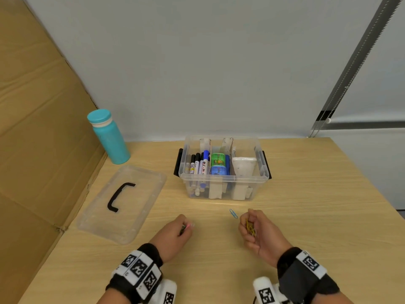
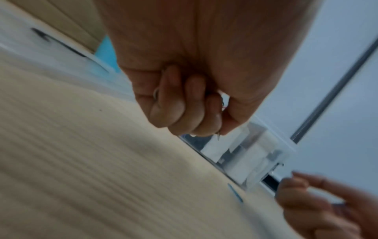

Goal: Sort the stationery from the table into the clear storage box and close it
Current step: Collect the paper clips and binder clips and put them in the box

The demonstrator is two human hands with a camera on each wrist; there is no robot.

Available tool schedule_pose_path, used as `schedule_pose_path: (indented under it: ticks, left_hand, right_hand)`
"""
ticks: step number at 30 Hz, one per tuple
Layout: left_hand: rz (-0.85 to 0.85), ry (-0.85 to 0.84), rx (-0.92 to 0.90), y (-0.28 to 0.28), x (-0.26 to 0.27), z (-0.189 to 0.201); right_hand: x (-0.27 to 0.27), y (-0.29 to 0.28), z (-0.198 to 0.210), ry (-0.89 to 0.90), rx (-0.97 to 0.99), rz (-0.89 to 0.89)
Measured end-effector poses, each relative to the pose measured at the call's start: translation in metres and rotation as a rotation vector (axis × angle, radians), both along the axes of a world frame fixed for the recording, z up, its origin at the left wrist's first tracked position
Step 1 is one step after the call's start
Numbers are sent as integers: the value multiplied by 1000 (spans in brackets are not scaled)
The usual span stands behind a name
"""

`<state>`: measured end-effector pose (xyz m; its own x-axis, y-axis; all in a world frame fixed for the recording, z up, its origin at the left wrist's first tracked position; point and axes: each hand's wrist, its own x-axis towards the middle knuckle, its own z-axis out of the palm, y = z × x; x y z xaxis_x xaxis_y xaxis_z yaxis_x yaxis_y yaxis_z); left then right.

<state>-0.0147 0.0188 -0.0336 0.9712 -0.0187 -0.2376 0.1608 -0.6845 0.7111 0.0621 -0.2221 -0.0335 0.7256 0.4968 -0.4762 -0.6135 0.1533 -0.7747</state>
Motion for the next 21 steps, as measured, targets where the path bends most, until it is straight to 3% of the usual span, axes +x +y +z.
schedule_pose_path:
  ticks: [4, 8, 12, 17, 21]
  left_hand:
    - [98, -97, -189, 9, -5, 1]
    - [150, -143, -219, 19, -10, 2]
    - [184, -155, -230, 25, -17, 0]
    - [212, -137, -236, 33, -23, -6]
    - [217, -149, -246, 32, -23, -7]
  right_hand:
    - [20, 6, -3, -107, -211, -6]
    - [41, 20, -7, -503, -827, 124]
    - [44, 35, -10, -716, -1202, 377]
    - [42, 47, -16, -856, -1376, 499]
    - [36, 48, -16, -881, -1400, 567]
